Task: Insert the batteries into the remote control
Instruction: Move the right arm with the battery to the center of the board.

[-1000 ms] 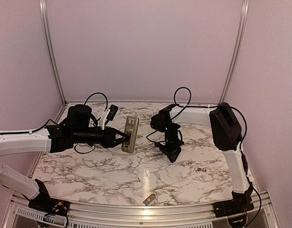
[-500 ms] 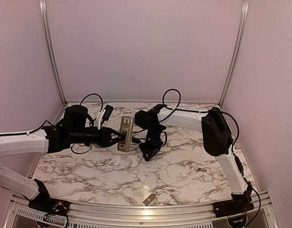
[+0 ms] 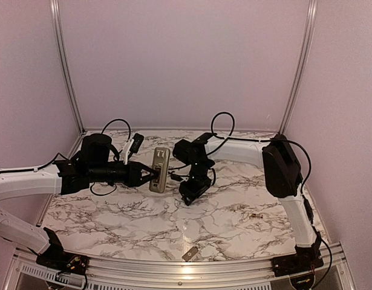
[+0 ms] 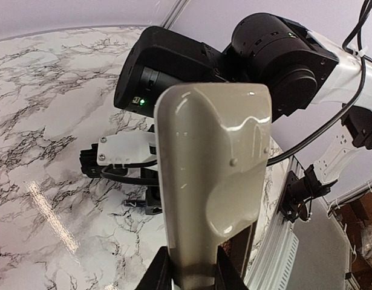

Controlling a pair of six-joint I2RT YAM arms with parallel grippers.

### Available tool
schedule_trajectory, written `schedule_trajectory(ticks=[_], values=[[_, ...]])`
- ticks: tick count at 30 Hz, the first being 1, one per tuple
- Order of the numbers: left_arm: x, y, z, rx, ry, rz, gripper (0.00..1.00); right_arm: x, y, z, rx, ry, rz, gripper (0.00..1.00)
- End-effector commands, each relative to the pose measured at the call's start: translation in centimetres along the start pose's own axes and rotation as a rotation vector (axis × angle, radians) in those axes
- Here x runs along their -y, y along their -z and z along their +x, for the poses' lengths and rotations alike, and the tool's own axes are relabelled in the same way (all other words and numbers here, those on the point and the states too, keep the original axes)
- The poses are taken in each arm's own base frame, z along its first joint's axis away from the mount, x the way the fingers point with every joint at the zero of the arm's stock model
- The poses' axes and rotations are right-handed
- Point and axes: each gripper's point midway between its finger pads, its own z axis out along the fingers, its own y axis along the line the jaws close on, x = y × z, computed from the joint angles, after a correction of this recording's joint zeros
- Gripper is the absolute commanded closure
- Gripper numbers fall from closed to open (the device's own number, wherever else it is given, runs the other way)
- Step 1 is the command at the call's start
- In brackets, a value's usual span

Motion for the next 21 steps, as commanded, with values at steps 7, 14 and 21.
schedule_trajectory(ticks=[7,14,21], values=[[-0.1,0.2,0.2,0.004,0.006,0.014,1.00,6.0,4.3,10.1,-0.092,-0.124,0.235,0.30],[0.1,0.1,0.1,0.007,0.010,0.024,1.00,6.9,4.1,14.0,-0.127,-0.166,0.247,0.29],[0.0,0.0,0.2,0.004,0.013,0.023,1.00,8.5,3.7,16.6,-0.174,-0.282,0.290,0.27]])
